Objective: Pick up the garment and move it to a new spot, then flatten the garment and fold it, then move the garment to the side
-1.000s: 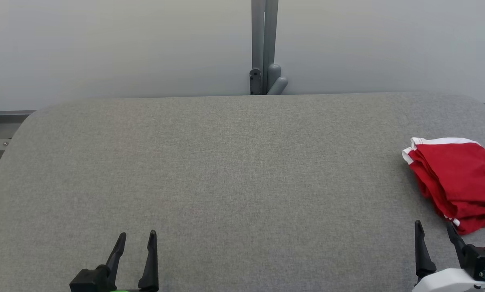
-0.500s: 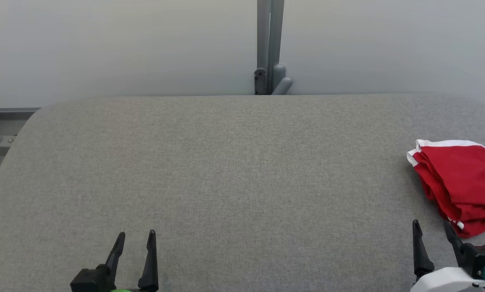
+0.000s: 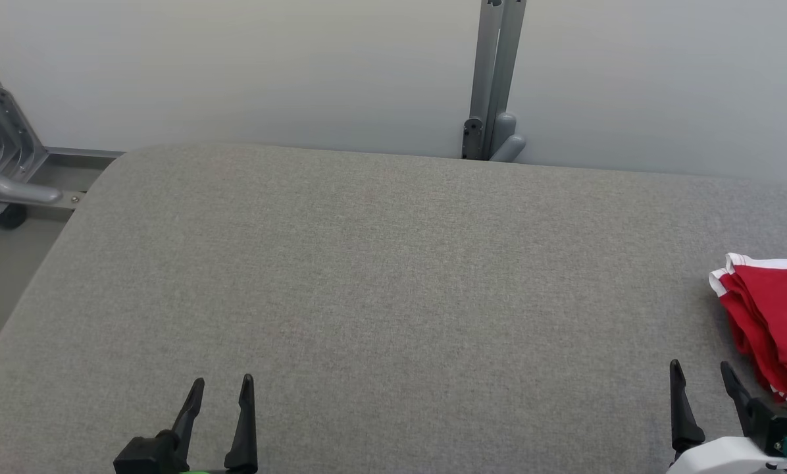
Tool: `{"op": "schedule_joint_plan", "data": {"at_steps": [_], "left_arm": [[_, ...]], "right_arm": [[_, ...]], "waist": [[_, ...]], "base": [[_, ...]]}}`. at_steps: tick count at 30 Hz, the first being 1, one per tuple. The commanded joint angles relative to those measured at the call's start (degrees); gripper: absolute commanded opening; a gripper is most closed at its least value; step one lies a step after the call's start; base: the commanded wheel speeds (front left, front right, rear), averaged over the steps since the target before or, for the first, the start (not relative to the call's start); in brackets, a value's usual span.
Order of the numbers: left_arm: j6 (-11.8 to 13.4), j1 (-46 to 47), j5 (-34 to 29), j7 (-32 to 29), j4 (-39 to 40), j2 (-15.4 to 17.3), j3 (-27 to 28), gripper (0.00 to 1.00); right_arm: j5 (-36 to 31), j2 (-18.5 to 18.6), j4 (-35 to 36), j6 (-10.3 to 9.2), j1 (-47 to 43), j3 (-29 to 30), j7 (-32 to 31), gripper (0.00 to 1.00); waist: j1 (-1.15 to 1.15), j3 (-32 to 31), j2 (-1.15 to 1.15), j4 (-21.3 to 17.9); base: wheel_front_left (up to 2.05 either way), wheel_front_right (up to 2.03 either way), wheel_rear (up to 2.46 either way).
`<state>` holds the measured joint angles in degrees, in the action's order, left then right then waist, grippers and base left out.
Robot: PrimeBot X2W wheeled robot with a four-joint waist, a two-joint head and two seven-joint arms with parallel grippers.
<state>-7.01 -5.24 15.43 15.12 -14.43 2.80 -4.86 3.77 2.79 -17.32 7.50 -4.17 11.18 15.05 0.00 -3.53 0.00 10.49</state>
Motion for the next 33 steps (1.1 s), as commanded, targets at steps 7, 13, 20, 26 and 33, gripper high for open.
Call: {"op": "schedule_joint_plan", "data": {"at_steps": [7, 13, 20, 26, 33], "left_arm": [[-0.28, 0.06, -0.28, -0.01, 0.00, 0.25, 0.25, 1.00], [-0.10, 0.01, -0.24, 0.00, -0.25, 0.01, -0.07, 0.00], [-0.07, -1.34, 1.08, -0.31, -2.97, -0.09, -0.56, 0.00], [-0.07, -0.45, 6.74, -1.57, -2.67, 0.19, 0.01, 0.00], [-0.13, 0.79, 14.01, -3.25, -2.40, 0.53, 0.74, 0.00]], "right_arm": [[-0.47, 0.23, 0.48, -0.03, -0.21, -0.65, 0.14, 1.00], [-0.50, 0.00, 0.45, 0.00, 0.00, -0.89, 0.00, 0.00], [1.02, -0.91, -2.70, 0.00, -0.18, -0.62, -0.99, 0.00], [7.21, -0.83, -2.46, 0.00, 0.79, -0.71, -2.68, 0.00], [15.32, -0.71, -1.54, 0.00, 1.53, -1.46, -4.21, 0.00]], "waist": [[0.00, 0.14, 0.00, -0.04], [0.00, 0.15, 0.00, -0.03], [0.00, 0.20, 0.00, -0.13], [0.00, 0.34, 0.00, -0.56], [0.00, 0.53, 0.00, -1.14]], "base": [[0.00, 0.00, 0.00], [0.00, 0.00, 0.00], [0.00, 0.00, 0.00], [0.00, 0.00, 0.00], [0.00, 0.00, 0.00]]}}
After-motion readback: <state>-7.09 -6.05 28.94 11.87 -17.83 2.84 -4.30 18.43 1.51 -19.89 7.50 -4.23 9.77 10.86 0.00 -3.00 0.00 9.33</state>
